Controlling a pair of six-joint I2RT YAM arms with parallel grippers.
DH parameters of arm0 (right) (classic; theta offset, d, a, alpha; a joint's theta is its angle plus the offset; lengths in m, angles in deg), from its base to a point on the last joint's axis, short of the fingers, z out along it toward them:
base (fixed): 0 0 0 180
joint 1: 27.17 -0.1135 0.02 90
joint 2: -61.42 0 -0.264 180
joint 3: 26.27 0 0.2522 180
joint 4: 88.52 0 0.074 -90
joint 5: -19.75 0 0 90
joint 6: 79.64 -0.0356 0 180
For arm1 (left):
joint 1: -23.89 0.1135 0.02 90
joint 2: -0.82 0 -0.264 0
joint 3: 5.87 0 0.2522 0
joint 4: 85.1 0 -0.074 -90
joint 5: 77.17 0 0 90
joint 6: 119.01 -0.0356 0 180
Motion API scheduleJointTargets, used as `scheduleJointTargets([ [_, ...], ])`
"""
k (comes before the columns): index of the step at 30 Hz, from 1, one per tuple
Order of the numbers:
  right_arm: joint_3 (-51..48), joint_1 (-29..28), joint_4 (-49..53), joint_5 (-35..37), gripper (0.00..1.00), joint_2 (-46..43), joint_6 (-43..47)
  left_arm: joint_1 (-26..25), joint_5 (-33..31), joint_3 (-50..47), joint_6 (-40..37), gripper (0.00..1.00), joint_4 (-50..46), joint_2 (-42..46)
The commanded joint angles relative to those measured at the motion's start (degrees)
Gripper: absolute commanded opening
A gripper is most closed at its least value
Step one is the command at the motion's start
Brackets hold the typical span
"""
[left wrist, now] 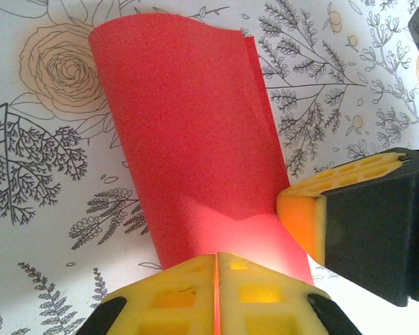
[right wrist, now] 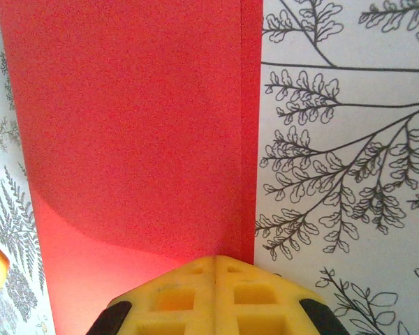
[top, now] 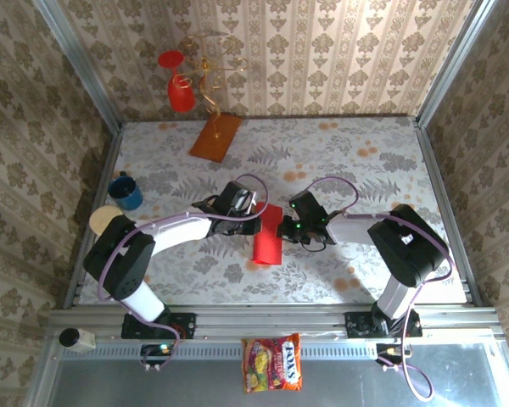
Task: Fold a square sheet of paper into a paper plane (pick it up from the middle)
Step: Hold the square sheet of paper at the center of the table, then first fold in half a square sheet of paper at the center of the table.
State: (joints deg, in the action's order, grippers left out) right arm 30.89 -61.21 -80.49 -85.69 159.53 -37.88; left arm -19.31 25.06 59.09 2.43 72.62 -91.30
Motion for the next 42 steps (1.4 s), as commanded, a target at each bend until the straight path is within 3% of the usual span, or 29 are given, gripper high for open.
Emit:
scheduleJointTargets([
  [1, -1.3, -0.5, 1.88, 0.94, 0.0, 1.71, -0.77, -0.31, 0.8, -0.18, -0.85, 0.09, 1.03, 0.78],
  [24, -1.65, -0.48, 1.61, 0.7, 0.0, 2.34, -0.83, 0.5, -2.03, -4.25, -0.94, 0.07, 3.87, -6.17],
  [34, -1.5, -0.5, 2.05, 0.67, 0.0, 2.18, -0.78, 0.79, -0.39, -0.53, -1.35, 0.11, 2.19, -1.07],
  [42, -1.41, -0.53, 2.13, 0.62, 0.0, 2.2, -0.62, 2.73, 0.62, 2.74, -3.18, 0.1, 2.48, -4.36],
])
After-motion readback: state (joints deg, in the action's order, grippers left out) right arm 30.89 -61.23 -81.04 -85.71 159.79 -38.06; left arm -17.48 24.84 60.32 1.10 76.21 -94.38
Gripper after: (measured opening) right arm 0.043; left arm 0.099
